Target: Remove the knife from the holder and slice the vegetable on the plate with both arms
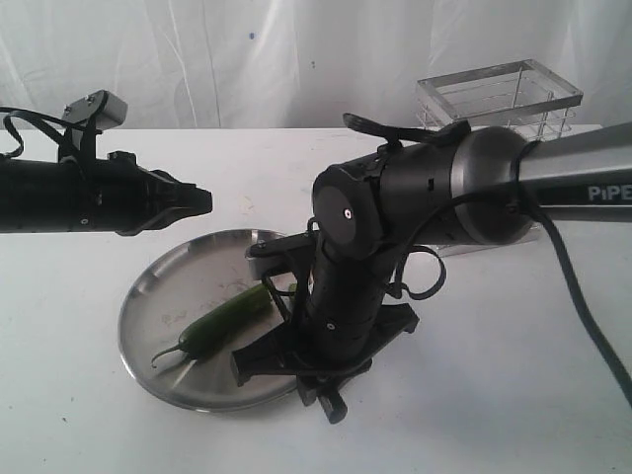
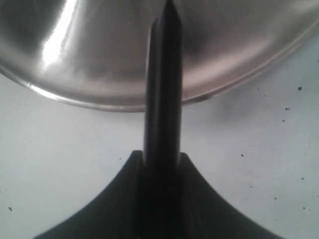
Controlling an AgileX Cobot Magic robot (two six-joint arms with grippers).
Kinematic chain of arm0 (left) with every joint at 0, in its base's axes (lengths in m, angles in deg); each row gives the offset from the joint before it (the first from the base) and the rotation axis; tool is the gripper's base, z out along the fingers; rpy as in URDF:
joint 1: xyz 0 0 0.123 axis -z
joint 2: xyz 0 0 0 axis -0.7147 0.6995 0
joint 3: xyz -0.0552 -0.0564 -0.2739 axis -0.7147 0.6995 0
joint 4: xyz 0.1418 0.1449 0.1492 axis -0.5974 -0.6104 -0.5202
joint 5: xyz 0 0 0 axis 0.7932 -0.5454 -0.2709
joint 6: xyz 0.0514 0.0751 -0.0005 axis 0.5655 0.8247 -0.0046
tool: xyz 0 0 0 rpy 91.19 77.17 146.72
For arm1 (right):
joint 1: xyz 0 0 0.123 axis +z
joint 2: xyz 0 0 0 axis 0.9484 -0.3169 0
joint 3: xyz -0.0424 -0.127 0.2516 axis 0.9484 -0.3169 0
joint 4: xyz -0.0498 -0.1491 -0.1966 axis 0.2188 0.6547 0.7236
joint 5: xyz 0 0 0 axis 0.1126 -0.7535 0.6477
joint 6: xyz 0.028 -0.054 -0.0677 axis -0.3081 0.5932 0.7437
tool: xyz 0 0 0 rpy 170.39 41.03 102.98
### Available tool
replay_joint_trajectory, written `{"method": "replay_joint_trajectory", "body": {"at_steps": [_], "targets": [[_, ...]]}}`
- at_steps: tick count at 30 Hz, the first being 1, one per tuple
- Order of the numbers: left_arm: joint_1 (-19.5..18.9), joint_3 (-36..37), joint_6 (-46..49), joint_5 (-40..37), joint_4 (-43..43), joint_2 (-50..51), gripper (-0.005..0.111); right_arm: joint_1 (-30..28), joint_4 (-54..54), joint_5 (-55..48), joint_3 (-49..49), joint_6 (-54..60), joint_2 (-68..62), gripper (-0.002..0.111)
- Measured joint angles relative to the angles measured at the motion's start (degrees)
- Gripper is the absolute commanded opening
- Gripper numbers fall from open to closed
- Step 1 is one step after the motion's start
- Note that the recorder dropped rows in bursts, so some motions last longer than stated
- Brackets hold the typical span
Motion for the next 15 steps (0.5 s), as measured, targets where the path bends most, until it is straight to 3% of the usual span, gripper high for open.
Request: {"method": "replay_joint_trajectory", "body": {"at_steps": [15], "targets": [[0.0, 0.0, 0.9, 0.0, 0.0, 0.0, 0.0, 0.0, -0.1, 1.0, 0.0, 0.3, -2.3, 0.0]]}}
